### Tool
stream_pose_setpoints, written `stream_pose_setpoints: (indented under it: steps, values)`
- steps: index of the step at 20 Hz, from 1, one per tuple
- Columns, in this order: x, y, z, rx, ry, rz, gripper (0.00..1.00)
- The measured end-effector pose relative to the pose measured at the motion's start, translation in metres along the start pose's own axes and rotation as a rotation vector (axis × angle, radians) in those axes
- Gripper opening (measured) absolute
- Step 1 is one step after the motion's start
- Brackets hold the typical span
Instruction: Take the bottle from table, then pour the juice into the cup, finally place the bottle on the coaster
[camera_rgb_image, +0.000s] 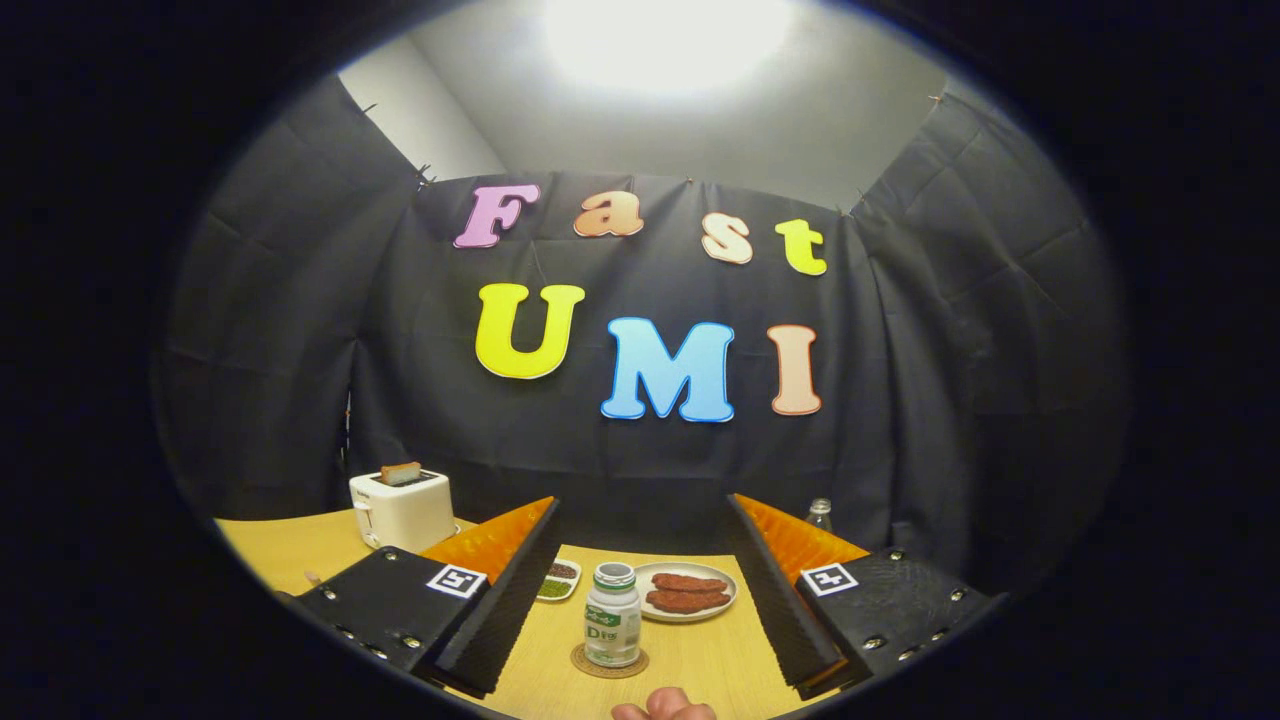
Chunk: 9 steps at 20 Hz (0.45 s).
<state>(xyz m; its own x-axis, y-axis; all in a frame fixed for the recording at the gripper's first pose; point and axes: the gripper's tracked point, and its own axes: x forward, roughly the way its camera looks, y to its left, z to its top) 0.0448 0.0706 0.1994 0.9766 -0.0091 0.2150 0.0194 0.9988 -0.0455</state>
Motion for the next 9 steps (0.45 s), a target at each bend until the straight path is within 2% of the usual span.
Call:
stream_pose_setpoints:
  steps: [5, 9]
  values:
    - [-0.018, -0.012, 0.009, -0.004, 0.001, -0.001, 0.99]
    - [-0.024, -0.032, -0.018, 0.021, 0.023, 0.017, 0.98]
